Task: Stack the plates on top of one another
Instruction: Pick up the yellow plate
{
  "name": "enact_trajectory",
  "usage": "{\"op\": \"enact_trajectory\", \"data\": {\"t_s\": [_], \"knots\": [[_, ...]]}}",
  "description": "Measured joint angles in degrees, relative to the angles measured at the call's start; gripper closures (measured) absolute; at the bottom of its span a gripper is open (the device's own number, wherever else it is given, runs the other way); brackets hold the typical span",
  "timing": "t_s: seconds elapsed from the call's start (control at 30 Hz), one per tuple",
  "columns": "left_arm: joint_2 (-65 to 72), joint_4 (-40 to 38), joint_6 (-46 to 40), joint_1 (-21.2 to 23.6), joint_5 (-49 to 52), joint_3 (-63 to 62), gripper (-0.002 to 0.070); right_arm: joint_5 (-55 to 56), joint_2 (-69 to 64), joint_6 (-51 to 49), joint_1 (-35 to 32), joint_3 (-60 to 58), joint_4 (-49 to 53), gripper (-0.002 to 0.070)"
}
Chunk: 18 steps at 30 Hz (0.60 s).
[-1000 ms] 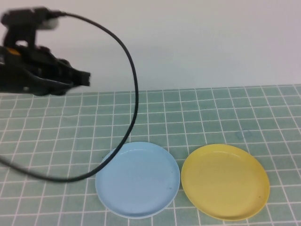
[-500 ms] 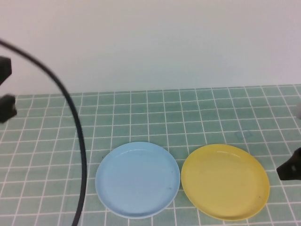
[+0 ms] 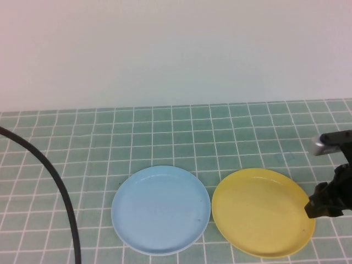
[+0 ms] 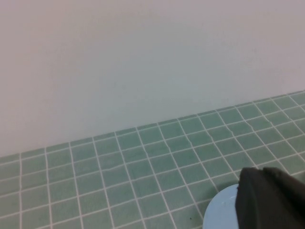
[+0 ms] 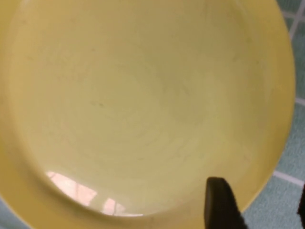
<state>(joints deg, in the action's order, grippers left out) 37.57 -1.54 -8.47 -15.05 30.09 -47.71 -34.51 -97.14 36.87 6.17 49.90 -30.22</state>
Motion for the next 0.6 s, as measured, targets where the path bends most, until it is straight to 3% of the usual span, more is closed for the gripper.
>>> {"op": "enact_trajectory", "data": {"t_s": [0.2,0.6], "knots": [[-0.10,0.00,0.00,0.00,0.08,0.00,0.0675,0.46,-4.25,0.00,0.22,0.09,0.65,0.0365],[-0.10,1.54,0.00,0.00,3.20,0.00,0.0675,-0.14,-6.74,0.02,0.36,2.36,0.65,0.0645]]}}
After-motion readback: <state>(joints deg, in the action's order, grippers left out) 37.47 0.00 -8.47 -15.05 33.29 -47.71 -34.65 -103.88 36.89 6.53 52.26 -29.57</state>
